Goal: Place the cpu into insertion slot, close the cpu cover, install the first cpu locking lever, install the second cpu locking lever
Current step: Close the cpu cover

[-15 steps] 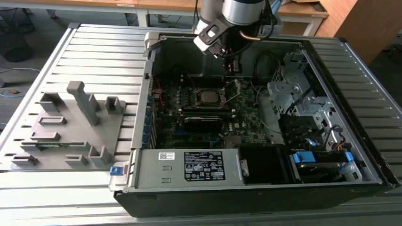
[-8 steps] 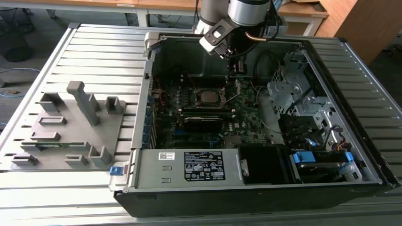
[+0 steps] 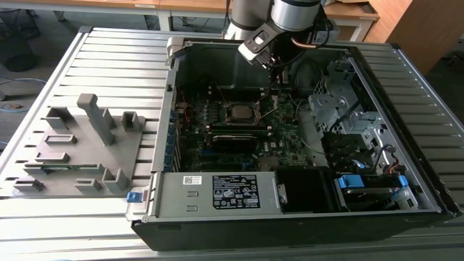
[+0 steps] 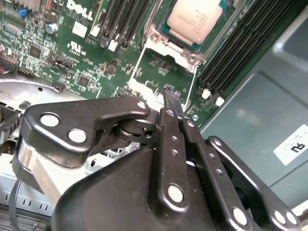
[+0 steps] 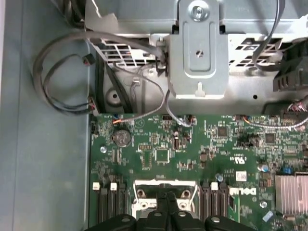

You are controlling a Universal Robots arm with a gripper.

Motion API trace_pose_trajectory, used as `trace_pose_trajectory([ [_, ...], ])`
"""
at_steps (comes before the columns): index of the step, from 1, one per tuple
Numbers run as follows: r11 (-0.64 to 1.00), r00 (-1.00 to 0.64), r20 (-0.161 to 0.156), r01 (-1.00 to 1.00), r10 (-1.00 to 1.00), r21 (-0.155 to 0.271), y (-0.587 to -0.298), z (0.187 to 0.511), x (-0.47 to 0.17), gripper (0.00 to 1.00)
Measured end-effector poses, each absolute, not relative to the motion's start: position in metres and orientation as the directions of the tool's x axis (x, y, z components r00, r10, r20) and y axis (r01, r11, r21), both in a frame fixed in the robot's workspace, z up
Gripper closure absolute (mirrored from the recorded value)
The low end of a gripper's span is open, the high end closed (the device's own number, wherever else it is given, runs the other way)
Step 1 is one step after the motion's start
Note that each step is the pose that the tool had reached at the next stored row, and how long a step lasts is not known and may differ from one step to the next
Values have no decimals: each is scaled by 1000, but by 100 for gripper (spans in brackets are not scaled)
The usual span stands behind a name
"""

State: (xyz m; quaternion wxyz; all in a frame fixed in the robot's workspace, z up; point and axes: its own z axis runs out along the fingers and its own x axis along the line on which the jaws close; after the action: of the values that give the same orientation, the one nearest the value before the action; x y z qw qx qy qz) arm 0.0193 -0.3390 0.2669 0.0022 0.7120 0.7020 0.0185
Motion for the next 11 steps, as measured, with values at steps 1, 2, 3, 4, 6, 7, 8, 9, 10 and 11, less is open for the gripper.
trace_pose_trajectory([
  [1, -14, 14, 23, 999, 1000, 29, -339, 267, 21, 89],
  [2, -14, 14, 23, 999, 1000, 29, -339, 267, 22, 89],
  [3, -14, 14, 23, 999, 1000, 29, -339, 267, 24, 89],
  [4, -14, 14, 23, 999, 1000, 29, -339, 266, 25, 89],
  [6, -14, 14, 23, 999, 1000, 29, -339, 266, 26, 89],
  [7, -15, 14, 23, 999, 1000, 29, -339, 266, 26, 89],
  [8, -15, 14, 23, 999, 1000, 29, -339, 266, 26, 89],
  [9, -14, 14, 23, 999, 1000, 29, -339, 266, 26, 89],
  [10, -14, 14, 23, 999, 1000, 29, -339, 266, 26, 89],
  [11, -14, 14, 23, 999, 1000, 29, -339, 266, 26, 89],
])
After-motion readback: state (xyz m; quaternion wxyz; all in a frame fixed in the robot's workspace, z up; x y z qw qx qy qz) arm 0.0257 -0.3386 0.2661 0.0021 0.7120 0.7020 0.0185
